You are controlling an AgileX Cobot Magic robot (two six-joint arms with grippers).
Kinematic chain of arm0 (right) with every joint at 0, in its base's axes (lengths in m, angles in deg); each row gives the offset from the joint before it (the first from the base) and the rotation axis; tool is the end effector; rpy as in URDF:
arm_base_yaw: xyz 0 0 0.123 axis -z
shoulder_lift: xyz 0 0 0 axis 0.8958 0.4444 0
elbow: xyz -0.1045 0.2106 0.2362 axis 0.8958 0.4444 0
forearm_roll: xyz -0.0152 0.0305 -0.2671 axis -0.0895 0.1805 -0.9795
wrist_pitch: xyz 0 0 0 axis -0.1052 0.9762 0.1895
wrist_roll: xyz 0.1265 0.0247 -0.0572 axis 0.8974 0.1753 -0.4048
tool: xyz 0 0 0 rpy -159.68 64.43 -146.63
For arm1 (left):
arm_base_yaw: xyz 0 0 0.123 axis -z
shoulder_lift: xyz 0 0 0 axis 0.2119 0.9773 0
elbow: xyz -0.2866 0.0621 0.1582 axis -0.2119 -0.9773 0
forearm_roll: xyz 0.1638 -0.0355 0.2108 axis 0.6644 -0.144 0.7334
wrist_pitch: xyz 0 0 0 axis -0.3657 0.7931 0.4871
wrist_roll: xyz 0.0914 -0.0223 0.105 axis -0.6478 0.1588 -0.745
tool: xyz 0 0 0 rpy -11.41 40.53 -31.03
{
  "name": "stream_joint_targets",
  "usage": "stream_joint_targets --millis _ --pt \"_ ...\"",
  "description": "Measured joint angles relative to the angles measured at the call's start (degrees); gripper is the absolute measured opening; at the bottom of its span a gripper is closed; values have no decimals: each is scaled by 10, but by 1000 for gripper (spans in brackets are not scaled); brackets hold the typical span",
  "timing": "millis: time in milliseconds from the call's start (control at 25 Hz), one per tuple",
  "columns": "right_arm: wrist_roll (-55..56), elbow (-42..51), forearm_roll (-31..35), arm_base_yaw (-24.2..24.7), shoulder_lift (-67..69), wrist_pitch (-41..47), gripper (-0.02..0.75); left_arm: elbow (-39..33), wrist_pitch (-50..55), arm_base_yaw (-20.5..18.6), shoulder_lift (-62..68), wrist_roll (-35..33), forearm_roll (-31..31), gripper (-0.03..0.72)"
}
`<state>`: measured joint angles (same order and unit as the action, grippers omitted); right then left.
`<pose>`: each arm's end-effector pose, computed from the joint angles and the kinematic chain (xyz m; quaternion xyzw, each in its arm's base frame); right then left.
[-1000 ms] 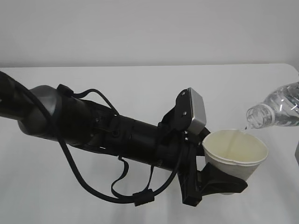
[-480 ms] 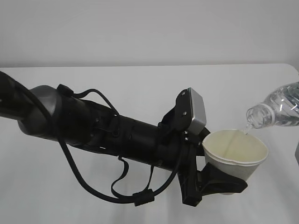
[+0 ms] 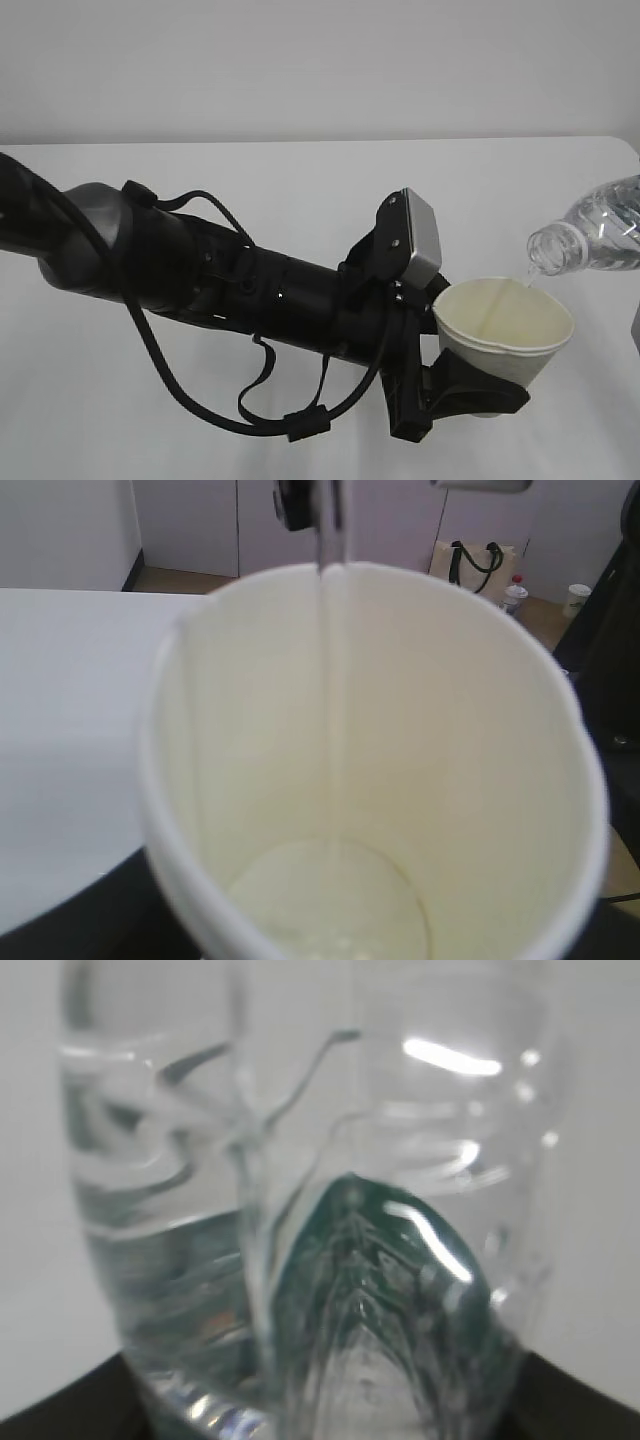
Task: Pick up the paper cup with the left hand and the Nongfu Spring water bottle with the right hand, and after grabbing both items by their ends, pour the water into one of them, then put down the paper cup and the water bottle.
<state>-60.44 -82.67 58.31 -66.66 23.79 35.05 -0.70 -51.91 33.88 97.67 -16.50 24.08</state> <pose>0.2284 0.0285 0.2454 -0.5828 0.4854 -0.4223 0.4964 0.2447 -0.4074 0.1548 0.5810 0.5554 -0.4674 0.3682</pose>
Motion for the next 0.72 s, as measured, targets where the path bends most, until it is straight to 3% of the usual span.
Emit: stream_joint_targets --millis 720 --pt "0 0 0 0 0 -4 419 0 0 0 0 0 0 472"
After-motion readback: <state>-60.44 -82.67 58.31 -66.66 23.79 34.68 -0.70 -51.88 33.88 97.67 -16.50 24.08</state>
